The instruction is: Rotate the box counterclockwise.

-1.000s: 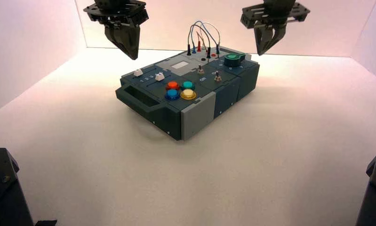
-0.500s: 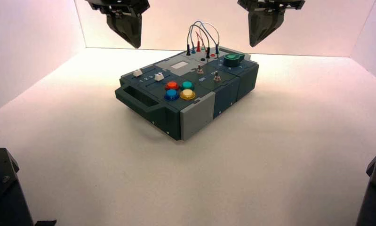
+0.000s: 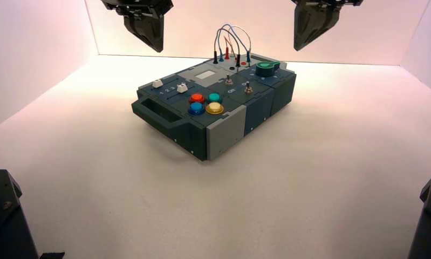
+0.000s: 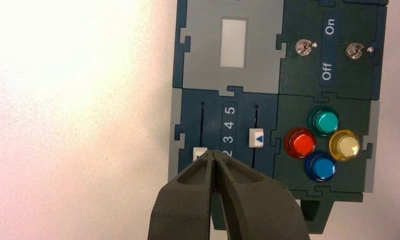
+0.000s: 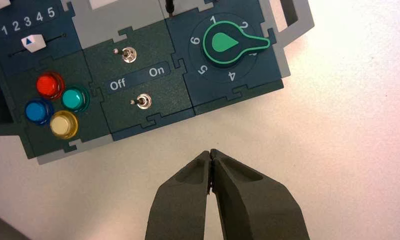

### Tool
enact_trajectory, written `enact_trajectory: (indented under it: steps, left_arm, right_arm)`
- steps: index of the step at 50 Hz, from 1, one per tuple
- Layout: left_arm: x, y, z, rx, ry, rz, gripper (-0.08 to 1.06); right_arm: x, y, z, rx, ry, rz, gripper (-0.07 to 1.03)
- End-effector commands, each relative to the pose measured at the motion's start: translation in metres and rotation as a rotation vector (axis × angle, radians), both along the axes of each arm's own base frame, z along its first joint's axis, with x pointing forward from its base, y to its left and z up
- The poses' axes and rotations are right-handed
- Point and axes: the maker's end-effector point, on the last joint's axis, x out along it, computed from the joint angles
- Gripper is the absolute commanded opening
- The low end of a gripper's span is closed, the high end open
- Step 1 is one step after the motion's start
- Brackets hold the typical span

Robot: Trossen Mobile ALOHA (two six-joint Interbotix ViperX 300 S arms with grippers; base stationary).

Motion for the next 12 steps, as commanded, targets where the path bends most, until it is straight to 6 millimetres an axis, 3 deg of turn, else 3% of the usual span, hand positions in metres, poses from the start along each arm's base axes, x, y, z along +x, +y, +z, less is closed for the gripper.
enact_trajectory:
  steps: [1,12]
  left_arm:
    - [0.0046,-0.0026,0.0142,-0.018,-0.041,-0.001,-0.03]
    - [0.0051,-0.0041,0.0112,-0.015,-0.035,-0.004,-0.03]
  right_arm:
    - [0.0046,0.0015,0.0160,0.022,-0.066,0.000,-0.02]
    - [0.0028,0.0003,0.0151,0.023,-0.078,-0.002,-0.02]
